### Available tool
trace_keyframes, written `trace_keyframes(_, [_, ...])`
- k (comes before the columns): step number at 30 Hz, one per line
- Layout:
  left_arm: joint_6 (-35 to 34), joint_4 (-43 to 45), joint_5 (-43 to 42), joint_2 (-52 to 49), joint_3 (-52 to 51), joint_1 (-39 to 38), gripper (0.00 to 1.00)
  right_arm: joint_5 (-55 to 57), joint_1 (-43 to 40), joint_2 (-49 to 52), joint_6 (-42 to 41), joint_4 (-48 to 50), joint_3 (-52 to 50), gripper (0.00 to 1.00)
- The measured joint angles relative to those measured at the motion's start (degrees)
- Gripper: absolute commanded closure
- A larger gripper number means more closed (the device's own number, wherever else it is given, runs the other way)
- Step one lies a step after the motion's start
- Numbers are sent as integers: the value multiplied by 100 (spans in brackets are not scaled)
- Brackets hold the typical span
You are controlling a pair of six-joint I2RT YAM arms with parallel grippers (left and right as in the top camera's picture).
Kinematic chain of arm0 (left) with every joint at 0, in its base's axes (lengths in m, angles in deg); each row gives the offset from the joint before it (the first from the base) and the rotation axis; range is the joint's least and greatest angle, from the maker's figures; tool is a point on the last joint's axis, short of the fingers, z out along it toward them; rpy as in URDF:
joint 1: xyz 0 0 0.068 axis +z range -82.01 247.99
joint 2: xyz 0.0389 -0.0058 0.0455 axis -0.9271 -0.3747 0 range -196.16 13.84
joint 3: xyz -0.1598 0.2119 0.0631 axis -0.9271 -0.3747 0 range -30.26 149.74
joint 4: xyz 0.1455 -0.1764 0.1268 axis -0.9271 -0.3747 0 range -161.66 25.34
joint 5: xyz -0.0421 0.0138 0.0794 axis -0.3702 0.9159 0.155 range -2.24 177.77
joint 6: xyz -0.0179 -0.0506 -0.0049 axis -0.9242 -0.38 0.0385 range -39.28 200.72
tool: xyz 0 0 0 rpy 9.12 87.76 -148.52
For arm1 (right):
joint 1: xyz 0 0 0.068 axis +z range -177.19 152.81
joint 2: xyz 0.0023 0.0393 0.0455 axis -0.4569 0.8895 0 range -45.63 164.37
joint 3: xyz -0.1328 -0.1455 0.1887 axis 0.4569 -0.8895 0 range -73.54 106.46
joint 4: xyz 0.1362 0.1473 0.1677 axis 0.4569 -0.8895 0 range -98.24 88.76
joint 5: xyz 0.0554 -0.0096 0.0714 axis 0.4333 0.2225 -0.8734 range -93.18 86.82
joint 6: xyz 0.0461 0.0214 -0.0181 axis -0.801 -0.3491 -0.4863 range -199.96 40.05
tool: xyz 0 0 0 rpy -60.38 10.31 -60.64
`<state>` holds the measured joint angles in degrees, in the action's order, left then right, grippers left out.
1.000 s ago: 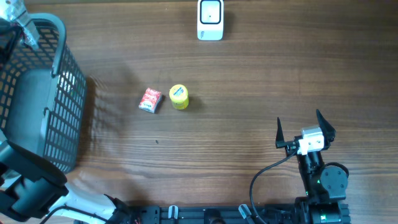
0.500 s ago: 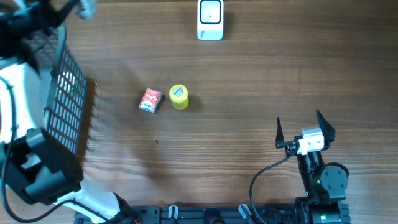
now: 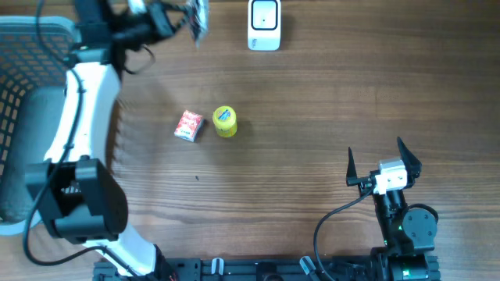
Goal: Scan the item barcode
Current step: 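Lift the hex wrench pack out and drop it near the snack pack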
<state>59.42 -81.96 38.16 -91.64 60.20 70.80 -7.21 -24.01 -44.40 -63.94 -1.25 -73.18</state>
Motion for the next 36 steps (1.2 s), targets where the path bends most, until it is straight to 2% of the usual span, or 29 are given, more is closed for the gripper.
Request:
trace_keyframes(1, [400, -581, 994, -9, -28, -232, 96, 0, 0, 4, 0, -4, 0, 0])
trace_keyframes(4, [1078, -1320, 2865, -13, -57, -846, 96, 0, 0, 4, 0, -2, 0, 0])
trace_keyframes(7, [1379, -1742, 4048, -13, -59, -1248, 96, 0, 0, 4, 0, -2, 0, 0])
trace_keyframes(9, [1464, -1860, 4498, -13, -59, -1388, 96, 0, 0, 4, 0, -2, 0, 0])
trace_keyframes(14, [1506, -1864, 5134, -17, -186, -1478, 96, 0, 0, 4, 0, -2, 0, 0])
trace_keyframes(22, [1508, -1182, 5320, -833, -1176, -1475, 96, 0, 0, 4, 0, -2, 0, 0])
trace_keyframes(28, [1523, -579, 5366, -1008, -1241, -1478, 96, 0, 0, 4, 0, -2, 0, 0])
trace_keyframes(31, [1521, -549, 5364, -1025, -1241, -1478, 89, 0, 0, 4, 0, -2, 0, 0])
trace_keyframes(34, [1563, -544, 5368, -1025, -1241, -1478, 64, 0, 0, 4, 0, -2, 0, 0])
trace_keyframes(36, [1539, -575, 5370, -1025, -1241, -1478, 40, 0, 0, 4, 0, -2, 0, 0])
